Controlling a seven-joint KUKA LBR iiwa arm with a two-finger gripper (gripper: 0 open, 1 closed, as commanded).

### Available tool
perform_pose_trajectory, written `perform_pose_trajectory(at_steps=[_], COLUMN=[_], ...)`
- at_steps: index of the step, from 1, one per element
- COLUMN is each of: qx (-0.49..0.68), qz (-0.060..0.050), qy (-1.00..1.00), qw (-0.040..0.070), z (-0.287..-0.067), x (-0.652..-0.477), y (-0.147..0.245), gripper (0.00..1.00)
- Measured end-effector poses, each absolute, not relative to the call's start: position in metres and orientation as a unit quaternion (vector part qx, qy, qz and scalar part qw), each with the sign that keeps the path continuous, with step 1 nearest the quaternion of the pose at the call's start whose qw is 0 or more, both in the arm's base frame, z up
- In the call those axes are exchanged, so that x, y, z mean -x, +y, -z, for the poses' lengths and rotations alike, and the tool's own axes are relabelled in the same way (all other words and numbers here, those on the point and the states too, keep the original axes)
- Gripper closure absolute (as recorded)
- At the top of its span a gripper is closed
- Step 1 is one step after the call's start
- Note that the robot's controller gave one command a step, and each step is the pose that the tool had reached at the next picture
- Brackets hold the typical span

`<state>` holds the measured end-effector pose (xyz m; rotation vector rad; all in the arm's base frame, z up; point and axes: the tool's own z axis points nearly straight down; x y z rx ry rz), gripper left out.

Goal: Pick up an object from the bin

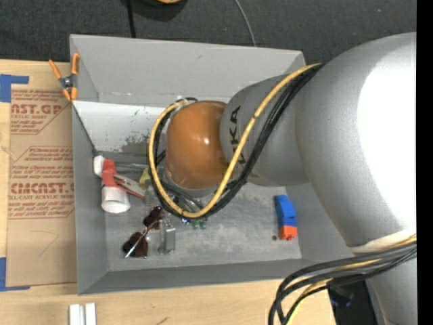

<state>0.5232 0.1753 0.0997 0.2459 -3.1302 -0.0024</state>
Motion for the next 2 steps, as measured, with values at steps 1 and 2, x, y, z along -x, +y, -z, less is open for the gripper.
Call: perform_pose_trajectory(at_steps=[1,2], qx=[-0.176,-0.176], qz=[0.001,0.001], qy=[-0.984,-0.984], qw=[0.000,0.000], z=[-0.0772,-0.0771], x=[-0.5208,-0.5208], y=[0.1821,0.1821], gripper=[1.00,1.00])
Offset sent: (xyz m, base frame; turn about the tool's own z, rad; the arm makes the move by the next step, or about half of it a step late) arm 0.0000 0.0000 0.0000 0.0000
